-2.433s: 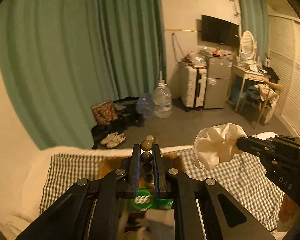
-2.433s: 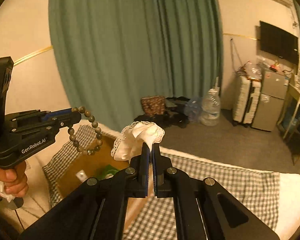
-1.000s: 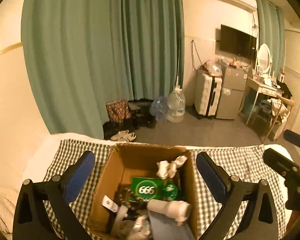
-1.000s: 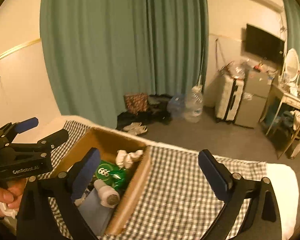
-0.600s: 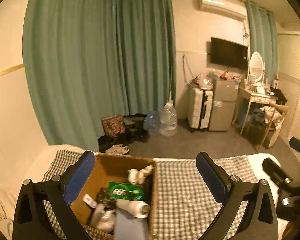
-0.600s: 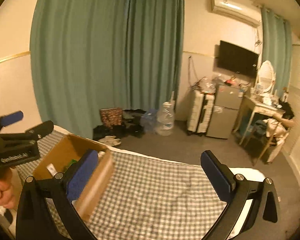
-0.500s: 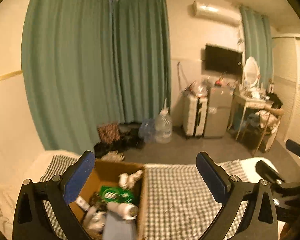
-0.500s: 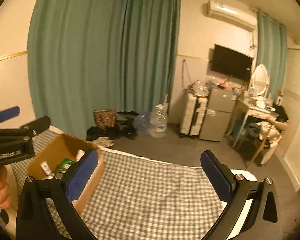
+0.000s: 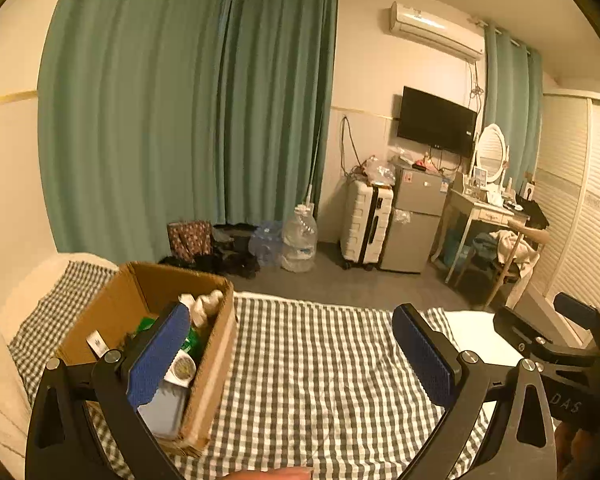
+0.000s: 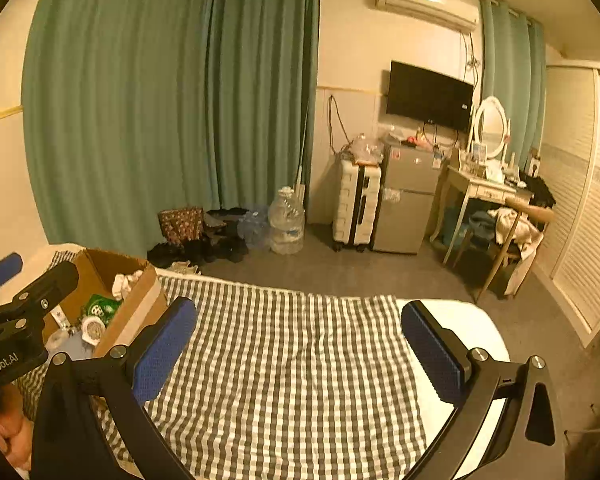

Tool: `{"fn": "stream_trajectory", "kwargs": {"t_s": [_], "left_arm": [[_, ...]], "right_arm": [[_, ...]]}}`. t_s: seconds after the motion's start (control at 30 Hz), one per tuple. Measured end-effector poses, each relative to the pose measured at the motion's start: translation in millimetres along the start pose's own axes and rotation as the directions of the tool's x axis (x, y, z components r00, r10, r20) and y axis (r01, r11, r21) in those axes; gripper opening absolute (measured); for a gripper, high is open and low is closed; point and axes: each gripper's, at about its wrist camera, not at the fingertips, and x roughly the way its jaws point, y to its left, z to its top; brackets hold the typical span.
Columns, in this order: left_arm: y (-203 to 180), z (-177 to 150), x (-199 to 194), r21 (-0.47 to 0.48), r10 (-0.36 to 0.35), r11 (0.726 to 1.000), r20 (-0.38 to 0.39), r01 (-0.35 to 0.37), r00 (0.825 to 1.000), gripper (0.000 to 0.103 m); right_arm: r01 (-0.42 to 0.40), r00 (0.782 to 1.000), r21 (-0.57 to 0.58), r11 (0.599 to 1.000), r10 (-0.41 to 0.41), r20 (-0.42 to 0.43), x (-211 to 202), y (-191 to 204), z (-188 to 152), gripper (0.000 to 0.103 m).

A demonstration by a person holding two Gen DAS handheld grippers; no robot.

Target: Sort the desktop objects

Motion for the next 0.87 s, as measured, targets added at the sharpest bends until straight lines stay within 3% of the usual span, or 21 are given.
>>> {"fn": "stream_trajectory", "kwargs": {"t_s": [0.27,0.87], "left_arm": [[-10,-16,2,0.048,0.003,0.999,-0.023,-0.002,1.0,0.103],[-20,-28,7,0.063,-0.015,0.998,-0.086,0.021,0.996,0.103]], "right_arm": [[0.001,1.0,0.02,1.0,-0.001,-0.02,2,-15,-31,0.103],[-0.025,0.999,0.053,0.998,0.027,-0.04,6,-17,-39,0.103]]}}
